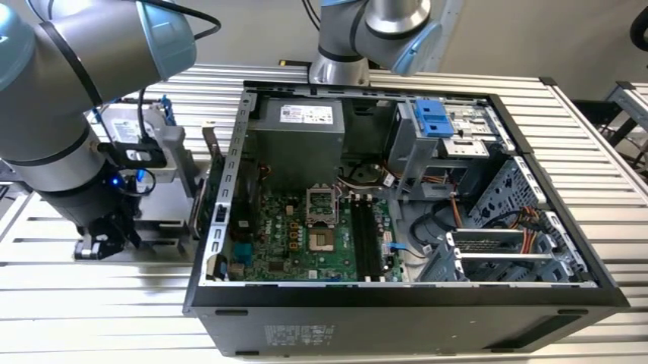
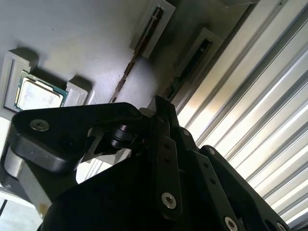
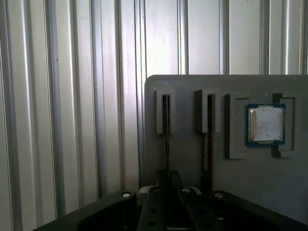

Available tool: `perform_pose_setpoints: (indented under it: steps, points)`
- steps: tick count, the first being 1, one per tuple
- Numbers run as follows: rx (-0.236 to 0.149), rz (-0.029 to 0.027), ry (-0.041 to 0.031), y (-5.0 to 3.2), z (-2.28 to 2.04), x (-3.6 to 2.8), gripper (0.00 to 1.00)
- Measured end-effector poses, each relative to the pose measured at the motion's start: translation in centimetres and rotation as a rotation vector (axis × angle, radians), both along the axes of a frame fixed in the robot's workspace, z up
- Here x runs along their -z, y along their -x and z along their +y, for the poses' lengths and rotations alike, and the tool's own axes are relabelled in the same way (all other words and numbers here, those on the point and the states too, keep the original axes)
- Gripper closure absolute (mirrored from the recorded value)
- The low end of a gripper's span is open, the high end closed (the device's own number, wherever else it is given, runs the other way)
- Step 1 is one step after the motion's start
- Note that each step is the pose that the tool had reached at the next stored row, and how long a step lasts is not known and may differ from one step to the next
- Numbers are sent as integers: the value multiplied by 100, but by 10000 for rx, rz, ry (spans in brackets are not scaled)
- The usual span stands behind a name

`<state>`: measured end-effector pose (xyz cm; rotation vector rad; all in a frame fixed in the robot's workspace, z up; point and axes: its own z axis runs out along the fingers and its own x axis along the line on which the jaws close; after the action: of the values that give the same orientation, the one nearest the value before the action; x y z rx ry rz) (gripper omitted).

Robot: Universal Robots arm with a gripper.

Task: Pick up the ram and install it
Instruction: 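Pick up the ram and move it above insertion slot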

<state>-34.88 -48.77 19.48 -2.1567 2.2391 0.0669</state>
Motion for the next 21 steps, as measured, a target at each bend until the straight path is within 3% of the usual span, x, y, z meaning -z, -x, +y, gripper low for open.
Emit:
perform_pose_setpoints:
  steps: [13, 21]
  points:
    - [1, -2, -8, 1, 0, -3, 100]
    - [3, 0, -8, 1, 0, -202, 100]
